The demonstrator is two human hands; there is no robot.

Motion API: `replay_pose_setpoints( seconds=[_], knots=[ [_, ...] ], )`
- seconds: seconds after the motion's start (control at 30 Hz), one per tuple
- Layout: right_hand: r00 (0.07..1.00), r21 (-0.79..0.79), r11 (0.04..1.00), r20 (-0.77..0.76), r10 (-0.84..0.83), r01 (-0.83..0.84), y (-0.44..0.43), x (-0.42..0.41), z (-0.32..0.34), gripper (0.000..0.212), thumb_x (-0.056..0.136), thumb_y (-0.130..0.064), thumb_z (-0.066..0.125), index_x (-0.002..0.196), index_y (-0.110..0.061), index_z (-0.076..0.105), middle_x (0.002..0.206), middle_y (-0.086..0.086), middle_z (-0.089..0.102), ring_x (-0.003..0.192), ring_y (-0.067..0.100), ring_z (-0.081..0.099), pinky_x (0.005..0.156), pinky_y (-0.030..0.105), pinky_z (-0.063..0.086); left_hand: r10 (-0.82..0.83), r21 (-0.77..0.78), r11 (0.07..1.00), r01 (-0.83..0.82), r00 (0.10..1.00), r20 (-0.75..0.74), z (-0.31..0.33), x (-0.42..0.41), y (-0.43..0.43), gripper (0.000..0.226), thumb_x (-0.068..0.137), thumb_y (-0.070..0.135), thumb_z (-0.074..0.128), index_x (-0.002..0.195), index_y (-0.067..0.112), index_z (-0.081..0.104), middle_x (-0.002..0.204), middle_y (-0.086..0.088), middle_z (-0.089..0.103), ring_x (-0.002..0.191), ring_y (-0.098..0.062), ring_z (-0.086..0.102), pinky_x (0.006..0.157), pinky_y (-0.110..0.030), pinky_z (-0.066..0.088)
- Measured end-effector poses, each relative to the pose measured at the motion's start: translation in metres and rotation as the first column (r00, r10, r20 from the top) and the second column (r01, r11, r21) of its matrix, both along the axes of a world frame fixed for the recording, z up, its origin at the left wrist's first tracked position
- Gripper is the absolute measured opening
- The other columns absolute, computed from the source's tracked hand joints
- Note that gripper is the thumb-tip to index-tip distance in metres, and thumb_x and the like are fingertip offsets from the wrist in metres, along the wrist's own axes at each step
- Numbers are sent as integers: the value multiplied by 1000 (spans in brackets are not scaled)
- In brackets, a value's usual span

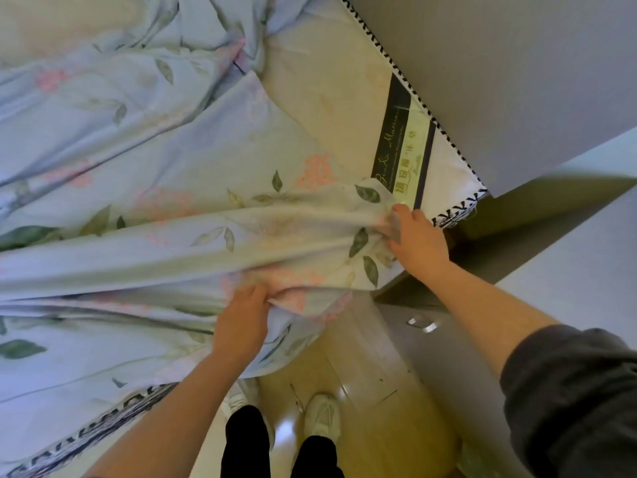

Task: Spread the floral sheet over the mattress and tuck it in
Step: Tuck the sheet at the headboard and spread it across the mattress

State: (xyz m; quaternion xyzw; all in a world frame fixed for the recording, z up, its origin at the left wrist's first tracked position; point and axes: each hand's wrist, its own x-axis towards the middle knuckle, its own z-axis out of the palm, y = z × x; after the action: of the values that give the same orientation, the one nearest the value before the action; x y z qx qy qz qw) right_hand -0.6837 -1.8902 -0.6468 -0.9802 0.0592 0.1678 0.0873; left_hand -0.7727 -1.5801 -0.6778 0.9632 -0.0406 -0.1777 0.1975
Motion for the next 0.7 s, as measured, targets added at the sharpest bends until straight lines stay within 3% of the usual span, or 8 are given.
replay_pose_setpoints(
  seconds=[0.07,0.17,0.27,0.37,0.47,0.53,0.6,0.7],
  knots=[
    [989,-87,996,-146,13,-26,0,7,2,20,96,-20,48,115,-13,45,106,11,58,89,28,59,74,37,50,105,-199,972,-122,990,-96,6,-6,-20,12,92,18,45,96,19,56,85,0,57,75,-20,52,63,-30,34],
    [984,-264,962,-173,31,-77,-18,16,15,12,94,-10,51,105,-9,54,102,11,60,87,26,59,68,33,45,38,-395,914,-89,990,-136,14,-14,-62,14,91,17,51,96,12,62,87,-5,65,77,-18,55,65,-25,30],
    [974,-495,869,-188,-124,15,-68,17,45,19,87,-1,58,105,-4,60,100,14,64,90,30,65,65,35,49,-117,-453,891,-10,960,-253,18,-19,-92,13,92,17,51,91,8,60,88,-10,65,78,-22,55,68,-29,35],
    [951,-556,831,-264,-162,-13,-84,8,55,23,84,-4,63,108,-6,61,101,13,64,91,29,65,72,36,53,-193,-499,866,15,932,-308,18,-18,-96,13,94,13,50,96,6,61,96,-10,67,88,-25,59,77,-31,41],
    [964,-434,897,-263,-36,-84,-51,-1,35,46,84,-9,65,126,-10,45,118,13,53,101,29,59,74,36,51,-199,-373,922,99,951,-238,13,-20,-63,17,91,18,51,103,13,61,100,-3,66,94,-22,60,80,-31,44],
    [970,-364,915,-221,98,-175,-22,-4,22,55,85,-12,64,132,-16,37,125,13,46,110,31,52,79,38,49,-203,-262,951,166,972,-121,14,-24,-23,22,84,28,44,93,17,61,89,-1,64,83,-23,60,69,-32,47],
    [957,-315,906,-159,244,-284,10,-9,16,48,84,-12,62,127,-19,42,123,11,46,109,32,50,84,43,48,-239,-110,966,234,970,-35,17,-31,24,22,77,29,42,83,19,61,78,0,60,70,-24,60,57,-29,45],
    [913,-205,890,-125,389,-408,58,-23,8,50,86,-19,60,131,-22,38,133,9,39,110,32,46,83,43,45,-214,107,970,217,976,-37,24,-42,88,22,68,15,67,89,17,65,92,-2,64,78,-27,63,57,-31,49]
  ],
)
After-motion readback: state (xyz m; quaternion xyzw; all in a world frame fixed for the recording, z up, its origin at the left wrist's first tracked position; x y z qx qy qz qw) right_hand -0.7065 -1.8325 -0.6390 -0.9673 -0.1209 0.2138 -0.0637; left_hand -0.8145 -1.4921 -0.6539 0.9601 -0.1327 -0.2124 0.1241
